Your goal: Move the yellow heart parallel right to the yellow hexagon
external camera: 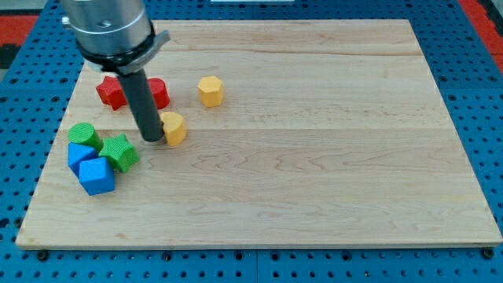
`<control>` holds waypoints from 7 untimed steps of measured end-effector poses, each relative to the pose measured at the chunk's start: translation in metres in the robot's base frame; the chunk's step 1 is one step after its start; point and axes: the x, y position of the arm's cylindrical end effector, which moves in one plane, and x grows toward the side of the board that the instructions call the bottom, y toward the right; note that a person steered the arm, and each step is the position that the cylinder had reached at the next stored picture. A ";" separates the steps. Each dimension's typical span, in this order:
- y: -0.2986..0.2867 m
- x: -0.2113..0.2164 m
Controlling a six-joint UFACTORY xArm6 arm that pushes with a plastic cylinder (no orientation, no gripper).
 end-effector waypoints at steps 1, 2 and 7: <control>0.055 -0.026; 0.116 -0.048; 0.064 -0.104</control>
